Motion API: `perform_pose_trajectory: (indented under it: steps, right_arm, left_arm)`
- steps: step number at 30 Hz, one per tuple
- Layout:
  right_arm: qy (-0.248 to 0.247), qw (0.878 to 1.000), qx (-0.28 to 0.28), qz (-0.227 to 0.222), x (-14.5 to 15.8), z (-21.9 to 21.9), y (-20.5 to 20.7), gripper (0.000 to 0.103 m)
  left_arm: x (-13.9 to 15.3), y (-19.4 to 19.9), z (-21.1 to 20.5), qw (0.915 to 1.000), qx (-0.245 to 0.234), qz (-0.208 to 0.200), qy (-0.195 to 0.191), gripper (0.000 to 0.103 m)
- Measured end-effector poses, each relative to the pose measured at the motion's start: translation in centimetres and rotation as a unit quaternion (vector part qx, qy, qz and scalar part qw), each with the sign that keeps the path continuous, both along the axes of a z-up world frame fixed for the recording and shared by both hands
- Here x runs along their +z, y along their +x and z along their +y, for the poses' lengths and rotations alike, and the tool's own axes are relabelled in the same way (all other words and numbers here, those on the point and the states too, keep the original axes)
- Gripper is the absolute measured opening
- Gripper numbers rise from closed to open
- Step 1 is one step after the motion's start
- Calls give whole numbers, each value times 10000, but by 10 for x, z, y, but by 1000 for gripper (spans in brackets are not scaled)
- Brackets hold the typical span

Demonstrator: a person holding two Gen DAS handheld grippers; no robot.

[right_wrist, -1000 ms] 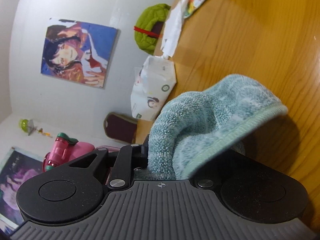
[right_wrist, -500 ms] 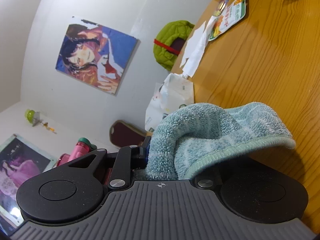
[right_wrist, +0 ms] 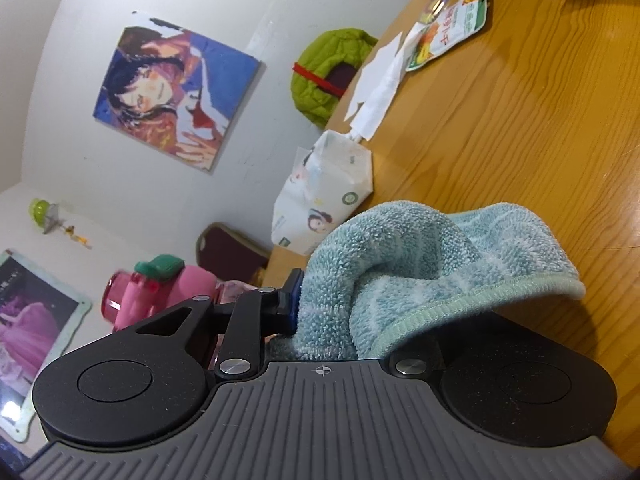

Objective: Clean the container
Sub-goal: 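Wipe the towel across the bottle near the green lid band with the right gripper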

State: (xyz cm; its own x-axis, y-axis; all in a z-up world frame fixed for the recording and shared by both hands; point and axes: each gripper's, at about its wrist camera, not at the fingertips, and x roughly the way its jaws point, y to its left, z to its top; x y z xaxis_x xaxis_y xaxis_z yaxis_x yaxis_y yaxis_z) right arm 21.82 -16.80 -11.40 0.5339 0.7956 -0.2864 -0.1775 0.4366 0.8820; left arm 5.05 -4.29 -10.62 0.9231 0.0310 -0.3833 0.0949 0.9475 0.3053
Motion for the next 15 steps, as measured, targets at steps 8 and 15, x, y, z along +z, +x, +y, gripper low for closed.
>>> perform_pose_trajectory:
  steps: [8,15]
  right_arm:
    - [-376,9992,-28,-126,5,5,-5,31]
    - [439,9926,-91,-1126,28,-10,-24,22]
  left_arm:
    - [-7,-22,-2,9997,-157,-128,-155,78]
    - [-10,-30,-3,9994,-286,-151,-158,78]
